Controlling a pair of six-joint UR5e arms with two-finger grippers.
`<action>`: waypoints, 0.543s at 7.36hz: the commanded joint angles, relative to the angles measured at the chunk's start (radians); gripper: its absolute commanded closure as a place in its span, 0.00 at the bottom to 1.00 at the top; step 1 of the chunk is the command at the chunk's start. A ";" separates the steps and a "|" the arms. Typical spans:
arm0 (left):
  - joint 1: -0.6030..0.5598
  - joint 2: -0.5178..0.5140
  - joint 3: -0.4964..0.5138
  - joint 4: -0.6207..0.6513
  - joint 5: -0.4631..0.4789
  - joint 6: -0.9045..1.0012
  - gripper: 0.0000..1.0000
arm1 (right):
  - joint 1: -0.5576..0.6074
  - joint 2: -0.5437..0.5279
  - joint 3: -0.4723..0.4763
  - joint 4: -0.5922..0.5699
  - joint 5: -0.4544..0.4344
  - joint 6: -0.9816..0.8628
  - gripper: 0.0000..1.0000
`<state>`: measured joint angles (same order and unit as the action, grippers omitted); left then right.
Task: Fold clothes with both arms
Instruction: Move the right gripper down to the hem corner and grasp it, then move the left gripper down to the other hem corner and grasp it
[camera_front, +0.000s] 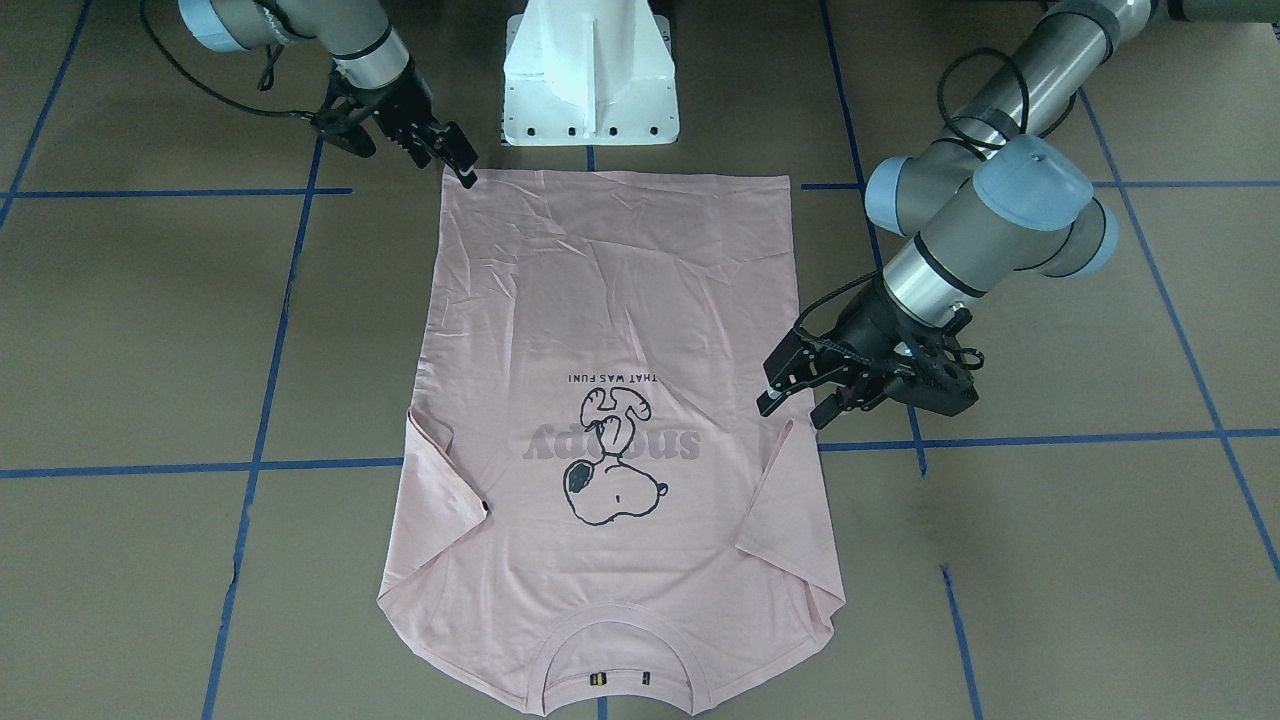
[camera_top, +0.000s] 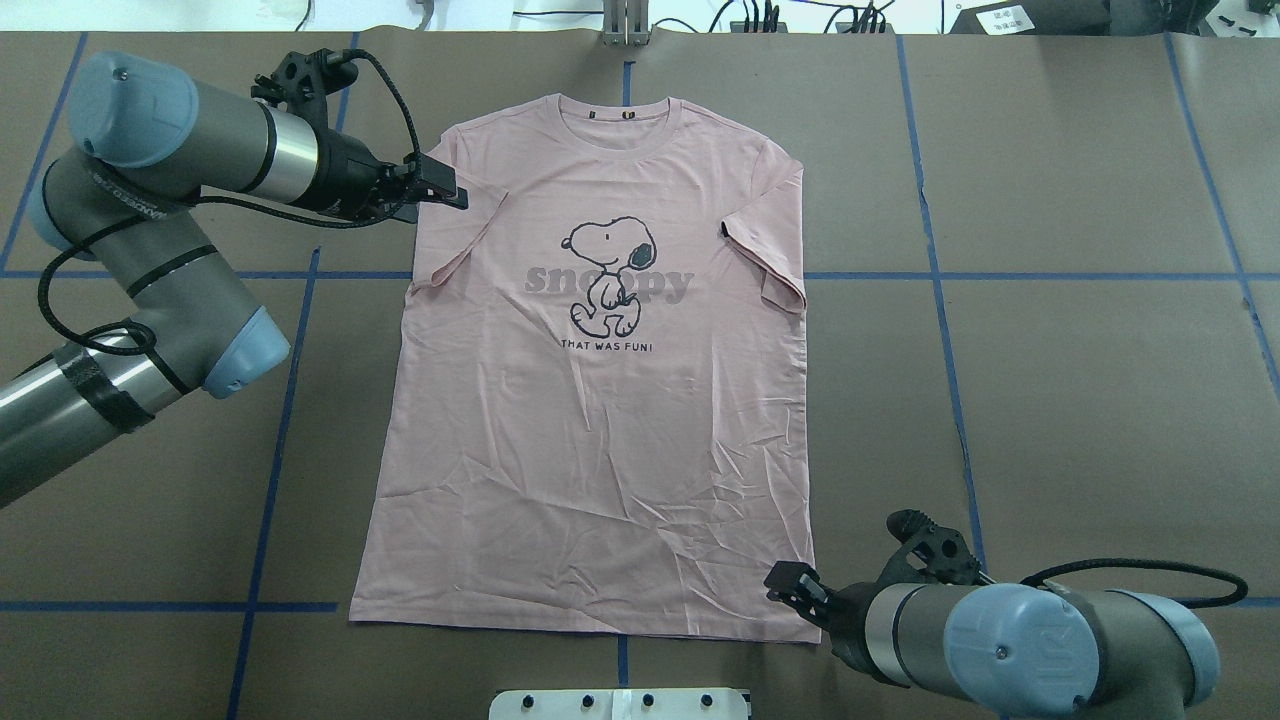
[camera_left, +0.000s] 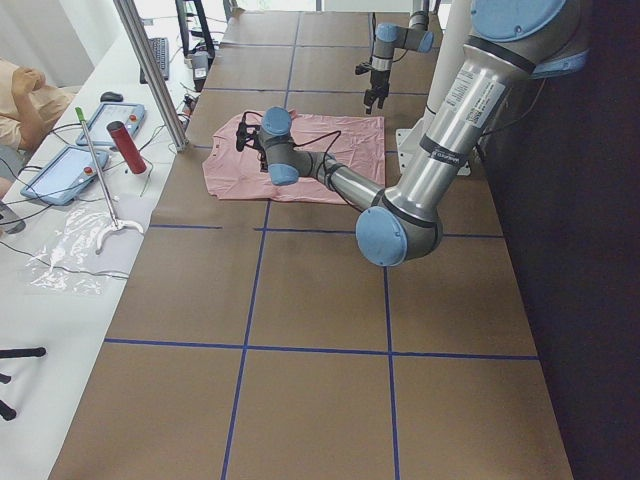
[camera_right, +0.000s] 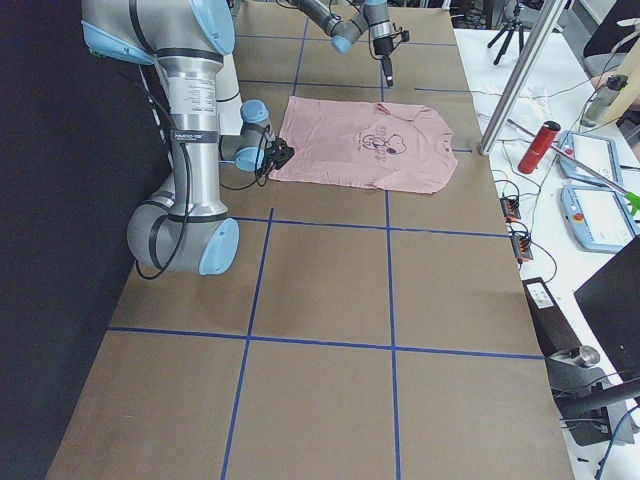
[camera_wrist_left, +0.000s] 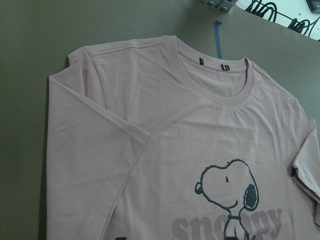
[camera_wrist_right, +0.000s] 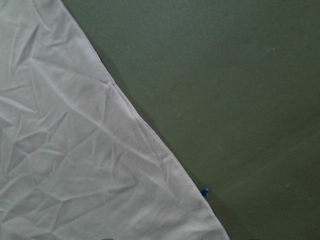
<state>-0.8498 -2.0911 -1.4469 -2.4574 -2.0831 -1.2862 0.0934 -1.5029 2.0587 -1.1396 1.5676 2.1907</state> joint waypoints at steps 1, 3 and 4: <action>0.001 0.011 -0.013 0.000 0.000 -0.021 0.21 | -0.030 0.010 -0.002 -0.064 -0.024 0.012 0.14; 0.000 0.016 -0.013 0.000 0.000 -0.022 0.21 | -0.032 0.018 -0.003 -0.069 -0.023 0.012 0.42; 0.000 0.016 -0.013 0.000 0.000 -0.022 0.20 | -0.032 0.032 0.000 -0.098 -0.023 0.012 0.86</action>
<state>-0.8495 -2.0768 -1.4599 -2.4574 -2.0832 -1.3076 0.0620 -1.4841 2.0560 -1.2126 1.5445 2.2027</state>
